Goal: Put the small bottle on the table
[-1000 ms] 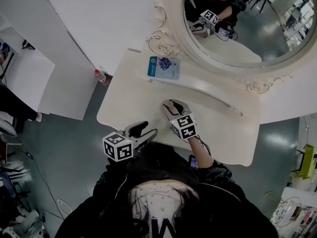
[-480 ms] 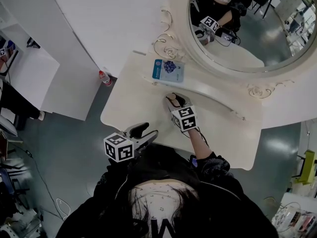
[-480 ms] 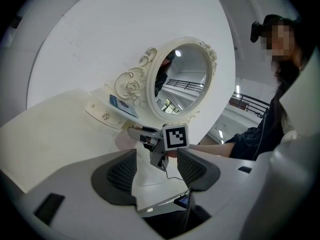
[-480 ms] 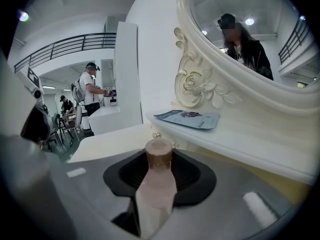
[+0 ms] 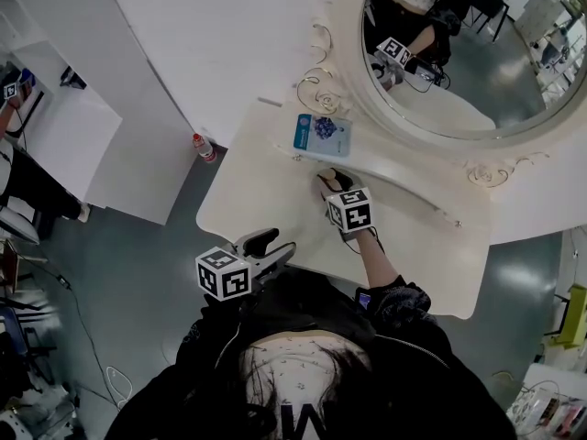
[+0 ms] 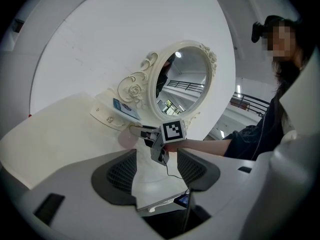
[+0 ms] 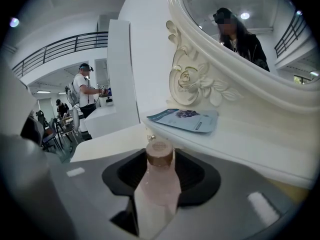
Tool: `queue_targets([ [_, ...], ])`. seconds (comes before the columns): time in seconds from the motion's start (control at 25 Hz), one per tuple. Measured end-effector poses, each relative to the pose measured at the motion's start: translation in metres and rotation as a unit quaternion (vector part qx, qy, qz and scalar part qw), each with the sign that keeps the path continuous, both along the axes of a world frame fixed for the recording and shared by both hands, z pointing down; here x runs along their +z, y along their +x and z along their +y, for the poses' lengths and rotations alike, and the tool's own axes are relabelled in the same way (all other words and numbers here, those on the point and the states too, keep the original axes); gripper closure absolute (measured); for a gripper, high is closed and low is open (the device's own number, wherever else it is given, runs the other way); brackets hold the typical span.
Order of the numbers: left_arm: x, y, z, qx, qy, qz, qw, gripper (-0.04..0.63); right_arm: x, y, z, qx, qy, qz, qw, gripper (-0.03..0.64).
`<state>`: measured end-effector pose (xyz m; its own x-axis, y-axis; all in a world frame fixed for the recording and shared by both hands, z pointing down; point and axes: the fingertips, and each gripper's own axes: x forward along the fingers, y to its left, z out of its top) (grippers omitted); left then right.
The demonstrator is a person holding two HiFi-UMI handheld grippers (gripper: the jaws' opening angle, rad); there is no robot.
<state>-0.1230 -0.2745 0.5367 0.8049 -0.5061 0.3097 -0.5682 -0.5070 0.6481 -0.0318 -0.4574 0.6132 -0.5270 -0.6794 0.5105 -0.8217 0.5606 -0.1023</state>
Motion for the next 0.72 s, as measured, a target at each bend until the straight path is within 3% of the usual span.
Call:
queue_targets([
  [0.08,-0.001,-0.003,0.001,0.001,0.0,-0.002,1.0,0.342,0.001,0.005,0.001,0.011,-0.017,-0.002,1.0,0.422],
  [0.28,0.0,-0.009,0.007,0.007,0.0,-0.004,1.0,0.342,-0.012,0.017,0.015,0.042,-0.029,-0.038,0.998,0.414],
  [0.72,-0.004,-0.006,0.028,0.062,0.014,-0.004,0.998,0.344,-0.076,0.018,0.098,0.057,0.012,-0.098,0.994,0.417],
])
